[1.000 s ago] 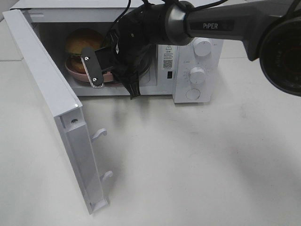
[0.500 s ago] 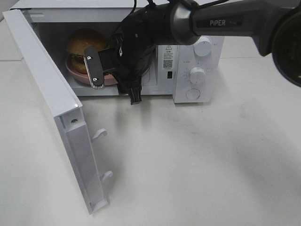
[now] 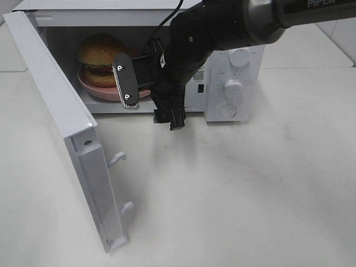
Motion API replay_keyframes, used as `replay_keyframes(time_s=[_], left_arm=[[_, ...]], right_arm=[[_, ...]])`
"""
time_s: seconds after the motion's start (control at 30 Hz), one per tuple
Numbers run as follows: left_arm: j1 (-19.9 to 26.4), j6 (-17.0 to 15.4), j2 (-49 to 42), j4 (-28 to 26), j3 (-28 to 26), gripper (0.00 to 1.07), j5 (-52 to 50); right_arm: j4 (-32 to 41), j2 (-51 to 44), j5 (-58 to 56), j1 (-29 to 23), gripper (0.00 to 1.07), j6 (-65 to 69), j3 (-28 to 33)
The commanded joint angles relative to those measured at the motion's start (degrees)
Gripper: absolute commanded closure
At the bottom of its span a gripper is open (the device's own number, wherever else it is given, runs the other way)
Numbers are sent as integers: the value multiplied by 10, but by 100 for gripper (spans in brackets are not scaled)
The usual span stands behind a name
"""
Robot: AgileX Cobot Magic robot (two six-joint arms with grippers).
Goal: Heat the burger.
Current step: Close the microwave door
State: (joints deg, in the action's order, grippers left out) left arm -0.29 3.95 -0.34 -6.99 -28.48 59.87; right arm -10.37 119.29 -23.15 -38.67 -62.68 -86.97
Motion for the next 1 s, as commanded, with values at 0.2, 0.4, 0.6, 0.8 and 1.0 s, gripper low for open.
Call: replay_keyframes(time_s=[0.2,0.4,0.6,0.8,1.0], left_arm=[[1,-2,-11,-1,1,3,-4],[1,-2,-11,-1,1,3,-4],[1,-2,-11,-1,1,3,-4],[1,-2,-11,-1,1,3,-4],[1,-2,-11,-1,1,3,-4]], right_arm=[[-24,-88,15,1,21,22,92],[-32,-142,15,1,22,68,138],[-57,-179,9,1,23,109,175],[-81,-222,-30,1,25,182,206],[-104,-271,-84,1,28,282,237]])
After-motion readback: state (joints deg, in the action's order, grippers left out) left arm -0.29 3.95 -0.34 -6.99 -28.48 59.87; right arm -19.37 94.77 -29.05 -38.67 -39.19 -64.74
